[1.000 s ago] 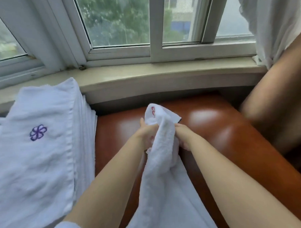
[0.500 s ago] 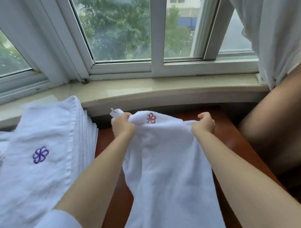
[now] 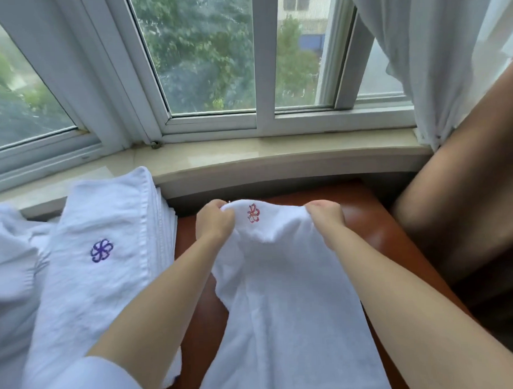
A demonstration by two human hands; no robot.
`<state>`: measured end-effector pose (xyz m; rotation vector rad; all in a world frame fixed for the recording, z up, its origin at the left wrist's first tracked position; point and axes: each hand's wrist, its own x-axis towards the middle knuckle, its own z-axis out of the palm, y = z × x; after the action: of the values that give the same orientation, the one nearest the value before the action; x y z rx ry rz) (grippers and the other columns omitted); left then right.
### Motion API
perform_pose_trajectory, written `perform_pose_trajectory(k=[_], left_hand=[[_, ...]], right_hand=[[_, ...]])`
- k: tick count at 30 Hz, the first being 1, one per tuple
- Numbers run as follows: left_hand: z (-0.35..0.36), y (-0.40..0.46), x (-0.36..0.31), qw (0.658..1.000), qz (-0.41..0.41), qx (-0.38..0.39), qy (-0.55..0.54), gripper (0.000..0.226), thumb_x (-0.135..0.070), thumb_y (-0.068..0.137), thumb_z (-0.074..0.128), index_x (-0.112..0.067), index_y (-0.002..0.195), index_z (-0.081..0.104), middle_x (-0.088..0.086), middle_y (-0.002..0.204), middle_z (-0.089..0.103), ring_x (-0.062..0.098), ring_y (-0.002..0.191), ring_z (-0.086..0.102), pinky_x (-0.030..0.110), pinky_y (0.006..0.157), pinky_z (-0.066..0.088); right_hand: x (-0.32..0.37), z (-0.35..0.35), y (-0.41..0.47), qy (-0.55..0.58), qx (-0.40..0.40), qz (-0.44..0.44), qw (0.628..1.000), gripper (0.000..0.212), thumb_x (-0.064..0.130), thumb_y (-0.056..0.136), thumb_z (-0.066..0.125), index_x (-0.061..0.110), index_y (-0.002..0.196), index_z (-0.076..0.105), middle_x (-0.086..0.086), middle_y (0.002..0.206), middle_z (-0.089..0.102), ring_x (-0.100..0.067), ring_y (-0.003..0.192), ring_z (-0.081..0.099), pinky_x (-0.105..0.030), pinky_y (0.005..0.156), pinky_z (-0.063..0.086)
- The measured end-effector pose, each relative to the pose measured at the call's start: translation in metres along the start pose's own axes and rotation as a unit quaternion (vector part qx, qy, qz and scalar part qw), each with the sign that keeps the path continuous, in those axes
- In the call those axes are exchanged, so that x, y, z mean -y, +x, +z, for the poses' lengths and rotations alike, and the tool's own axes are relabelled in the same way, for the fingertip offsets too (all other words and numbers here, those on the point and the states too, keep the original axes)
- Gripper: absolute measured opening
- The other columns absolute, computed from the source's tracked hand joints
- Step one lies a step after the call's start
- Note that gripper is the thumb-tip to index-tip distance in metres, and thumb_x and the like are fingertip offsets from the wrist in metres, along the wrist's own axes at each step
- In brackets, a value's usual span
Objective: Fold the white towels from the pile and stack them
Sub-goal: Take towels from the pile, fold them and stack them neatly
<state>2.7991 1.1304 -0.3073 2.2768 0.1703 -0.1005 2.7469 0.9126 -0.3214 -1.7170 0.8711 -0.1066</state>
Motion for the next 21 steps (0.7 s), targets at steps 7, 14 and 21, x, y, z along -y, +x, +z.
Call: perform_pose_trajectory(k=[7, 14, 21], left_hand=[[-0.030, -0.088, 0.000, 0.995, 0.007, 0.099, -0.004, 0.029, -0.022, 0.084, 0.043, -0.015, 0.056, 0.038, 0.001, 0.059, 0.039, 0.020, 0.057, 0.035, 0.028, 0.054, 0.026], [-0.002, -0.183, 0.109, 0.940, -0.258, 0.207, -0.086, 0.081, -0.016, 0.076, 0.064, -0.018, 0.142, 0.017, 0.016, 0.115, 0.053, 0.033, 0.096, 0.062, 0.028, 0.057, 0.052], [0.007, -0.174, 0.120, 0.888, -0.354, 0.270, -0.111, 0.037, -0.015, 0.078, 0.061, -0.003, 0.112, 0.054, 0.016, 0.091, 0.060, 0.030, 0.076, 0.062, 0.034, 0.067, 0.052]], right_hand=[[-0.045, -0.025, -0.087, 0.052, -0.051, 0.003, 0.997, 0.018, 0.019, 0.082, 0.066, 0.020, 0.100, 0.066, 0.007, 0.086, 0.063, -0.022, 0.087, 0.059, -0.029, 0.079, 0.047], [-0.170, -0.022, -0.171, -0.109, -0.016, 0.259, 0.960, 0.113, 0.035, 0.072, 0.081, 0.017, 0.151, 0.002, -0.013, 0.114, 0.054, -0.026, 0.085, 0.055, -0.035, 0.072, 0.042], [-0.173, -0.014, -0.158, -0.184, 0.058, 0.261, 0.946, 0.054, 0.026, 0.085, 0.068, 0.003, 0.130, 0.050, -0.014, 0.127, 0.058, -0.028, 0.115, 0.057, -0.030, 0.087, 0.046]])
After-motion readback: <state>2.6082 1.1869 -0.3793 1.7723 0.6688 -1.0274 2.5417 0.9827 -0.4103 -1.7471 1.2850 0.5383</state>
